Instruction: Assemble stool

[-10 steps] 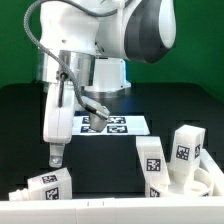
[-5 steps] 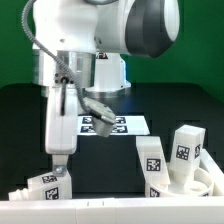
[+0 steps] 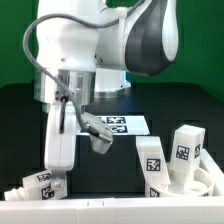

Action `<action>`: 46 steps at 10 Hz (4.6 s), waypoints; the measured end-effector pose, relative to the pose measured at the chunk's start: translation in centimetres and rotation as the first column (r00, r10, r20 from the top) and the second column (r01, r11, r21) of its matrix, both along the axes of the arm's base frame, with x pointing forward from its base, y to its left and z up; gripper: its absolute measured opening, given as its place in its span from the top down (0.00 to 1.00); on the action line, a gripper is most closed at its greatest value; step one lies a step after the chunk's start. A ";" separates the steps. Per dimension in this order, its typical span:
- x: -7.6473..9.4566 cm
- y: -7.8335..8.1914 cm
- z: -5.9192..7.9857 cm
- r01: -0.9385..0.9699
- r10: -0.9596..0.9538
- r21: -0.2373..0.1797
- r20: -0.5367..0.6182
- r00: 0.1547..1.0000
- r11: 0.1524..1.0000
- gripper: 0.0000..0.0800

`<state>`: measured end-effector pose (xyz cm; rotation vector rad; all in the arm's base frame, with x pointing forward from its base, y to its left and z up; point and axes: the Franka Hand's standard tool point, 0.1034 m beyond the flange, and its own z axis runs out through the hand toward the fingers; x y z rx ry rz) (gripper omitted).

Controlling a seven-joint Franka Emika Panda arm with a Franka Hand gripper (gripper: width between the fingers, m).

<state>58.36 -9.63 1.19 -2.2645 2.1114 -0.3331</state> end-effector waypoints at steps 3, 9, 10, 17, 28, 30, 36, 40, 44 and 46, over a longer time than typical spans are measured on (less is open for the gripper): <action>0.2 0.0 -0.1 -0.001 0.001 -0.003 0.000 1.000 1.000 0.35; -0.2 -0.2 0.0 0.098 -0.098 0.012 0.009 0.995 0.995 0.98; -0.4 -0.3 0.0 0.122 -0.122 0.014 0.012 0.992 0.992 0.98; -0.5 -6.9 3.4 0.128 -0.124 -0.024 0.106 0.987 0.992 0.66; -0.7 -6.1 3.8 -0.540 0.537 -0.036 -0.067 0.841 0.841 0.19; -0.5 -6.2 3.9 -0.822 0.808 -0.027 -0.168 0.564 0.568 0.19; -1.4 -6.5 2.8 -0.879 0.864 0.014 -0.192 0.465 0.476 0.19; -1.7 -6.7 2.1 -0.868 0.852 0.014 -0.201 0.483 0.496 0.19; -0.3 -3.2 2.1 -0.828 0.811 -0.040 -0.181 0.556 0.559 0.19; 0.3 -1.2 2.2 -0.812 0.797 -0.044 -0.170 0.580 0.582 0.19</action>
Offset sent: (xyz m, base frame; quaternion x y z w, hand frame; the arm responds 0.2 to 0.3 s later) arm 0.0000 0.0000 0.0000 0.0000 0.0000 0.0000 1.0000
